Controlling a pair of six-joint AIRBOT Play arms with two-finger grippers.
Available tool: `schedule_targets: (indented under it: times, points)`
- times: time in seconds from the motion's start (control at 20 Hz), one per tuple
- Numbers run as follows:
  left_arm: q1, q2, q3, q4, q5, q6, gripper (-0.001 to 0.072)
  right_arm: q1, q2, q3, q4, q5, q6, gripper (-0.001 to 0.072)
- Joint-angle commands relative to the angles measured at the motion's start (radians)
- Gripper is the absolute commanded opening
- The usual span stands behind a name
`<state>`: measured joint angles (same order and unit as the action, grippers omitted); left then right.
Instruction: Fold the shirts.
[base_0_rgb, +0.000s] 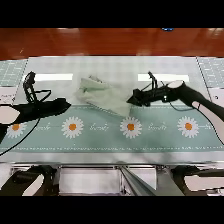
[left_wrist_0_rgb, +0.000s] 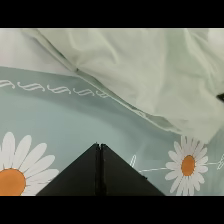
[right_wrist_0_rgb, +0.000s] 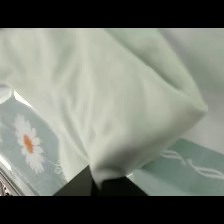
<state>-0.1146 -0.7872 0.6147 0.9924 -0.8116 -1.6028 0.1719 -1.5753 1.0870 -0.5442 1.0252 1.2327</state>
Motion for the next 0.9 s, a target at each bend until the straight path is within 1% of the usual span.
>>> schedule_targets:
  times: [0.0,0.1,0.25,0.3,0.6,0.85]
  points:
    - [0.000,0.000,0.000,0.000,0.018,0.000,0.0022,0.017,0.001,0.235,-0.198,0.143,0.111,0.0022]
    - [0.000,0.000,0.000,-0.001,0.019,0.000,0.0022,0.016,0.021,0.365,-0.297,0.169,0.170,0.0022]
    - [0.000,0.000,0.000,-0.010,0.019,0.001,0.0022,0.010,0.040,0.559,-0.459,0.213,0.232,0.0022]
    - [0.000,0.000,0.000,-0.013,0.018,0.001,0.0022,-0.002,0.040,0.613,-0.481,0.239,0.245,0.0021]
    - [-0.011,0.000,0.000,-0.025,0.015,0.002,0.0022,-0.218,0.056,0.852,-0.488,0.467,0.304,0.0021]
    - [-0.010,0.000,0.000,-0.025,0.018,0.002,0.0022,-0.492,0.164,0.880,-0.480,0.562,0.348,0.0021]
